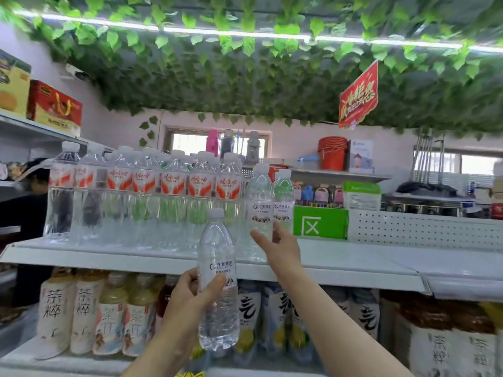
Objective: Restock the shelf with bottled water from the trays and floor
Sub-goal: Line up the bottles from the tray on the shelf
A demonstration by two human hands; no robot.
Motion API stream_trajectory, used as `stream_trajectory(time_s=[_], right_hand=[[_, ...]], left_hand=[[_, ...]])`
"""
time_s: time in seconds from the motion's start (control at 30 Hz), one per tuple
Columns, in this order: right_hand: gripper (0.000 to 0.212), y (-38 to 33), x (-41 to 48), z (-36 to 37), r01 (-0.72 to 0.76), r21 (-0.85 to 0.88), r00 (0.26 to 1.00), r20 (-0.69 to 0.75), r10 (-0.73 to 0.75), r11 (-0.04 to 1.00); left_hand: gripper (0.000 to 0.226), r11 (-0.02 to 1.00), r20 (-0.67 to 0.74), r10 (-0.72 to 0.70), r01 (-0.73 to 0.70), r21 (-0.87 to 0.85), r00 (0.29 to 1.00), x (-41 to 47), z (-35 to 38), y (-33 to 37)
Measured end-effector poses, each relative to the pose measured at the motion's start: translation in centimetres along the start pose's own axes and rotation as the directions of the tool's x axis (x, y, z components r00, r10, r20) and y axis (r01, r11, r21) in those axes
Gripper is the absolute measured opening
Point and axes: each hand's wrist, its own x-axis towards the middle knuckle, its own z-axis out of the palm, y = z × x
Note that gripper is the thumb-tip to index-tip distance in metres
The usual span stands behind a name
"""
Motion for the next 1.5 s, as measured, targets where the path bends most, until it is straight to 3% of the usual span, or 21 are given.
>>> stream_trajectory(time_s=[0.33,0.57,0.77,0.9,1.0,1.13,1.23,1.37,1.5], right_hand=[[0.078,-0.6,0.1,1.3,-0.018,-0.166,0.99,-0.143,-0.006,0.986],[0.079,-0.7,-0.1,1.6,-0.014,-0.201,0.988,-0.153,-0.017,0.98],[0.072,-0.3,0.2,-0.1,-0.067,-0.17,0.997,-0.041,0.061,0.983],[0.052,-0.7,-1.2,-2.1,-0.101,0.028,0.995,-0.022,0.102,0.995],[0.049,-1.8,-4.2,-3.8,-0.099,0.182,0.985,0.157,0.07,0.978],[0.038,-3.1,-6.9,-6.3,-0.073,0.178,0.929,0.371,0.002,0.981],[0.049,-3.5,-6.7,-8.1,-0.061,0.149,0.934,0.356,0.004,0.987],[0.063,-3.4,-5.0,-10.3,-0.029,0.144,0.965,0.261,-0.01,0.989],[0.089,-3.0,-2.9,-11.7,0.014,0.171,0.982,0.182,-0.046,0.985]], left_hand=[[0.064,1.0,0.023,-0.005,0.005,-0.002,1.0,0.6,-0.5,-0.4],[0.066,1.0,0.077,-0.008,0.01,-0.025,0.997,0.3,-0.9,0.1],[0.073,1.0,0.123,0.005,-0.004,-0.004,0.992,0.0,-0.3,0.9],[0.066,1.0,0.168,0.022,-0.023,0.002,0.985,0.5,1.3,1.5],[0.074,0.999,0.188,0.028,-0.022,-0.032,0.982,1.2,3.3,2.1],[0.071,0.996,0.215,0.043,-0.025,-0.087,0.976,2.6,6.9,3.1],[0.062,0.986,0.268,0.037,0.008,-0.166,0.963,3.5,9.7,3.6],[0.072,0.991,0.342,0.072,-0.027,-0.134,0.937,4.6,12.7,4.1],[0.025,0.99,0.409,0.136,-0.142,-0.016,0.902,5.7,14.5,4.8]])
